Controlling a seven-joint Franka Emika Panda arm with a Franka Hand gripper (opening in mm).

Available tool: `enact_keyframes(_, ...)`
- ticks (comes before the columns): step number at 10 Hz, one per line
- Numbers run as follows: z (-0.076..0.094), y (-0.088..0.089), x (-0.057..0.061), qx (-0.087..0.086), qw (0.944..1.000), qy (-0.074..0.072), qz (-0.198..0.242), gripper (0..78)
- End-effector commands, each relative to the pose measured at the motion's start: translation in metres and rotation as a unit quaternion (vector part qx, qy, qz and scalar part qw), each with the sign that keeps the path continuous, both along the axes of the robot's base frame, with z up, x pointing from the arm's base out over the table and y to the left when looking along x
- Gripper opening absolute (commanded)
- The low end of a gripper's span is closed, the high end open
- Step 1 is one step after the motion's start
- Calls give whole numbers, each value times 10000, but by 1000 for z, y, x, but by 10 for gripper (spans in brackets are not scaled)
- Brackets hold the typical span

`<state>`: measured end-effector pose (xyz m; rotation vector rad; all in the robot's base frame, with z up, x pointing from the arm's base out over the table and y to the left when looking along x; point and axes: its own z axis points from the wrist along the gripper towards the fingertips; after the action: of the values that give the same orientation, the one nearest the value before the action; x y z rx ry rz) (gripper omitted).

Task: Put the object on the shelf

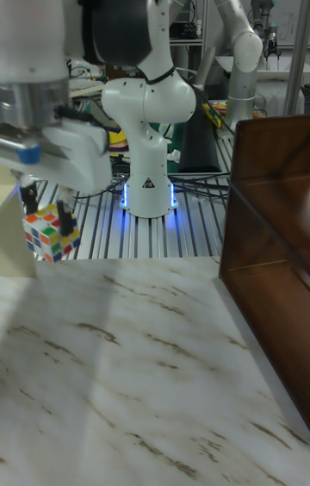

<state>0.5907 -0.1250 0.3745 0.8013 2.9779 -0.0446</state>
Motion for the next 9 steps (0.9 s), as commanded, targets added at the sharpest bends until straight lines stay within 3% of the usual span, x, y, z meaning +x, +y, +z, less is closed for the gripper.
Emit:
enact_keyframes(1, 45, -46, -19, -17, 9995, 121, 295, 15)
enact_keyframes(9, 48, -53, -20, 8, 9994, 201, 294, 15)
